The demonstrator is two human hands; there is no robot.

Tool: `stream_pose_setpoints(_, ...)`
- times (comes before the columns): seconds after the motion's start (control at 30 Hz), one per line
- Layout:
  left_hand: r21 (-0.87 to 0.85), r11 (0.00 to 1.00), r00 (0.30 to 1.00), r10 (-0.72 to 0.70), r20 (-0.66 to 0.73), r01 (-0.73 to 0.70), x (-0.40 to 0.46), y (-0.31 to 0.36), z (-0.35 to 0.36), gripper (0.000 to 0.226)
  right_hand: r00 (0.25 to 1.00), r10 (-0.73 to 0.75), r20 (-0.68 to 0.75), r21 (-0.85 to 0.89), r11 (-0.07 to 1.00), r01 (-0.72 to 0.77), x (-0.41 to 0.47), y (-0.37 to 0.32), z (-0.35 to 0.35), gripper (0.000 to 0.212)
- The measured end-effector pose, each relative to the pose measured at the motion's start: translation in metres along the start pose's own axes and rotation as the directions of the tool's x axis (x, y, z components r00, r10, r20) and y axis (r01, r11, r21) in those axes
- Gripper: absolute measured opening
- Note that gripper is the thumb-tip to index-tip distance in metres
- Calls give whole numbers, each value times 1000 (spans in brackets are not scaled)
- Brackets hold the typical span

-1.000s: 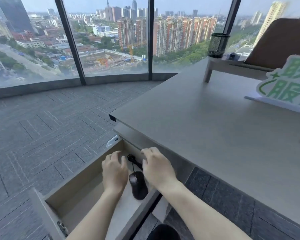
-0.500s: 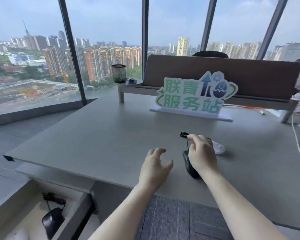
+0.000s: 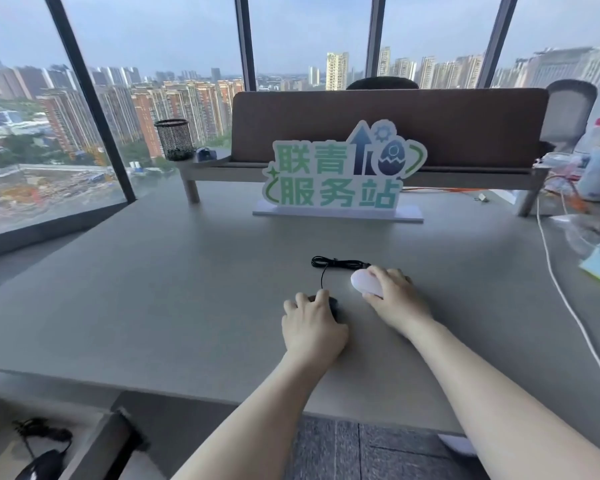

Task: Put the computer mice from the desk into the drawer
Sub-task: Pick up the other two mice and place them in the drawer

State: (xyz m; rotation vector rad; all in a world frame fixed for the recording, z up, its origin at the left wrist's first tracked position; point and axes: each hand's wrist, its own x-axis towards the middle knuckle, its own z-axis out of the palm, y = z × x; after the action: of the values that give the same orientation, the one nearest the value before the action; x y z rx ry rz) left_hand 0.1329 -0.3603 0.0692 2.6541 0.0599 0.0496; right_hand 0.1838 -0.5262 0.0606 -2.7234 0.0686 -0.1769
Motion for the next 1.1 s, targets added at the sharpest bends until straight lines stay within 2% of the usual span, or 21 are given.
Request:
stream_pose_setpoints(0.13, -110, 993, 997, -47, -68, 39, -3, -19, -17, 47, 998, 17, -69, 175, 985, -5, -13, -19, 2, 44)
stream_pose_setpoints(0.23, -260, 965, 971, -35, -236, -29, -15, -42, -48, 53, 991, -12, -136, 339, 939, 58, -30, -54, -3, 51)
stream_pose_setpoints(0.33, -349, 931, 911, -47, -411, -109, -35, -67, -96, 54, 975, -77, -208, 505, 845, 174, -54, -103, -13, 50)
stream_pose_setpoints(0.47, -386, 914, 818, -124, -562, -126, -68, -108, -168, 56, 925, -235, -298, 565, 738, 369, -88, -175, -22, 47)
stream_pose_setpoints(0.57, -358, 930, 747, -175, -641, -90, -99, -149, -212, 58, 886, -357, -296, 595, 657, 463, -113, -230, -13, 44)
stream_pose_setpoints(0.7, -355, 935, 644, -279, -712, 13, -149, -219, -244, 58, 834, -527, -163, 598, 620, 508, -154, -303, 21, 48)
stream_pose_setpoints(0.87, -368, 904, 572, -423, -702, 217, -208, -308, -237, 52, 754, -641, 145, 572, 676, 464, -212, -380, 96, 54)
stream_pose_setpoints(0.97, -384, 841, 542, -540, -644, 381, -235, -359, -219, 52, 694, -629, 351, 514, 749, 418, -244, -414, 146, 62)
stream_pose_setpoints(1.1, -385, 703, 526, -707, -473, 598, -257, -420, -188, 58, 618, -555, 557, 382, 832, 403, -277, -443, 205, 72)
